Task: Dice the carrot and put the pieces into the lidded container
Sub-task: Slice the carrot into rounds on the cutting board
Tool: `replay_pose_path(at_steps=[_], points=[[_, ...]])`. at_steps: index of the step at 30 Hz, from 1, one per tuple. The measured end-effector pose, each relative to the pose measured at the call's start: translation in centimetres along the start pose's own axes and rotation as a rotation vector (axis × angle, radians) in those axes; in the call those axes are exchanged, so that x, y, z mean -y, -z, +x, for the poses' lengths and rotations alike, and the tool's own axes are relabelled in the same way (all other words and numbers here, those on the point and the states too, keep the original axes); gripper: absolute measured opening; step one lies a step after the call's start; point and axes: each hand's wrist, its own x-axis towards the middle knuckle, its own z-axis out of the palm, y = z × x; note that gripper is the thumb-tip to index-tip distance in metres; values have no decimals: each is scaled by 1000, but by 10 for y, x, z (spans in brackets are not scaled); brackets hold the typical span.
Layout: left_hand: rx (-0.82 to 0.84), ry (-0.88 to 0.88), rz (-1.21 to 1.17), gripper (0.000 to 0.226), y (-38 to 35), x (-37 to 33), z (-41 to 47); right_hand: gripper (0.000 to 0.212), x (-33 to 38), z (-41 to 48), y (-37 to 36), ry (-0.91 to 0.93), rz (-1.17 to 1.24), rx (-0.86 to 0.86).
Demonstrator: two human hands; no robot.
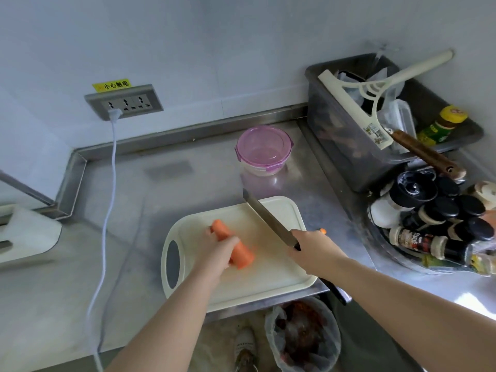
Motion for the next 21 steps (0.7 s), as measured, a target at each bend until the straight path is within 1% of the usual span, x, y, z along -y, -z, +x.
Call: replay_pose_path(at_steps=[1, 2, 3, 5, 8, 10, 11, 13, 16, 18, 19, 21], points=[[32, 82, -168, 39, -1, -1, -1, 13, 1, 0, 1, -6, 16, 12], [67, 124, -273, 33, 0, -1, -1, 20, 2, -1, 2, -12, 28, 16], [87, 136, -310, 29, 1, -1, -2, 25, 2, -1, 1, -14, 39, 11], [84, 104, -263, 26, 7, 3, -1, 28, 0, 0, 1, -11, 48, -24], [14, 26, -14, 30, 22, 6, 1, 27, -2, -1, 3, -15, 47, -41], [3, -42, 255, 36, 34, 6, -1, 27, -2, -2, 2, -18, 42, -30], [6, -104, 414, 35, 39, 7, -3, 26, -2, -2, 1, -20, 43, -22], [14, -237, 681, 33, 49, 7, -5, 24, -2, -2, 0, -20, 34, -3], [50, -384, 980, 34, 57, 7, -4, 14, 2, -2, -3, -14, 22, 21], [121, -498, 1201, 44, 56, 9, -2, 8, 4, -2, -5, -18, 17, 24], [171, -549, 1259, 50, 54, 10, -2, 7, 5, -2, -6, -24, 15, 20], [270, -613, 1242, 53, 49, 12, -3, 6, 6, -1, -8, -27, 5, 7]])
